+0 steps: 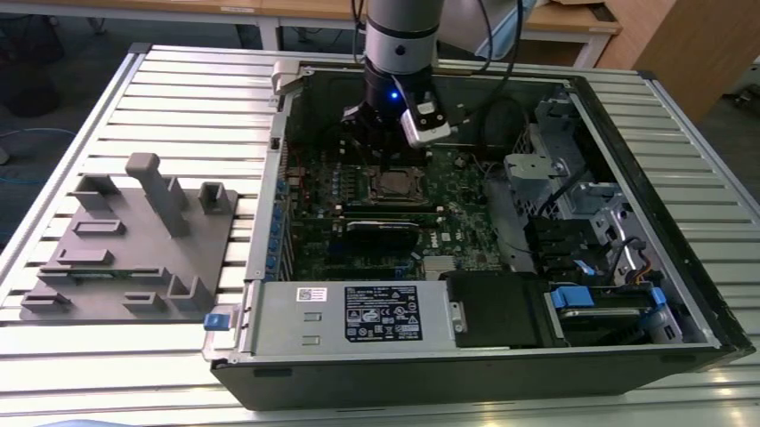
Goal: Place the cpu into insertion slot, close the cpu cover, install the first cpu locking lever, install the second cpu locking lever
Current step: 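Install the first cpu locking lever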
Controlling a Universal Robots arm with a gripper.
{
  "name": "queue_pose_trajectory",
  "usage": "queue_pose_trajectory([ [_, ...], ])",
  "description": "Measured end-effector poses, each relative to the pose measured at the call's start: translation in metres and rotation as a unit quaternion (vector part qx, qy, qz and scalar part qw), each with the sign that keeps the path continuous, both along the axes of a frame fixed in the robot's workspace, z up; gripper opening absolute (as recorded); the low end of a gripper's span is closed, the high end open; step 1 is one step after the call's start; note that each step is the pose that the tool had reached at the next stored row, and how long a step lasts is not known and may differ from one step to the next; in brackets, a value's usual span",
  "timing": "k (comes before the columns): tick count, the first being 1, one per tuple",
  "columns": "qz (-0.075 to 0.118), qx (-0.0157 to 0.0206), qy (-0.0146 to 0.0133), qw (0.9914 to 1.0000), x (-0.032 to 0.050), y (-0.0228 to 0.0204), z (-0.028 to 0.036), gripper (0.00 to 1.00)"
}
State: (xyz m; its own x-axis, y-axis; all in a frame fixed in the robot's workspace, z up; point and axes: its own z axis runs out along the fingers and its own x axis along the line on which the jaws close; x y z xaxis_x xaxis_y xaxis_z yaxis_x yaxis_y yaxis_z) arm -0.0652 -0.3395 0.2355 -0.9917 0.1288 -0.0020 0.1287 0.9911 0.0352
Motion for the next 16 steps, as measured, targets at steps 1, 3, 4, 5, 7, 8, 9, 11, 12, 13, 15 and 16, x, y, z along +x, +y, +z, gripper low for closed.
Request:
queue_pose_trajectory([
  [1,0.0,0.0001,-0.0001,1.0,-0.0018,0.0,-0.0001,0.1],
  [3,0.0,0.0001,-0.0002,1.0,-0.0099,0.0001,-0.0001,0.1],
  [4,0.0,0.0001,-0.0002,1.0,-0.0099,0.0001,-0.0001,0.1],
  [5,0.0,0.0001,-0.0002,1.0,-0.0099,0.0001,-0.0001,0.1],
  [7,0.0,0.0001,-0.0002,1.0,-0.01,0.0,0.0,0.1],
  [8,0.0,0.0,-0.0001,1.0,-0.01,0.0,0.0003,0.1],
  [9,0.0,0.0,-0.0001,1.0,-0.0101,-0.0001,0.0009,0.1],
  [11,0.0,0.0001,-0.0002,1.0,-0.01,0.0,0.0023,0.1],
  [12,0.0,0.0001,-0.0002,1.0,-0.01,0.0,0.0032,0.1],
  [13,0.0,0.0001,-0.0002,1.0,-0.01,0.0,0.0042,0.1],
  [15,0.0,0.0001,-0.0003,1.0,-0.01,0.0,0.0059,0.1],
  [16,0.0,0.0001,-0.0003,1.0,-0.01,0.0,0.0069,0.1],
])
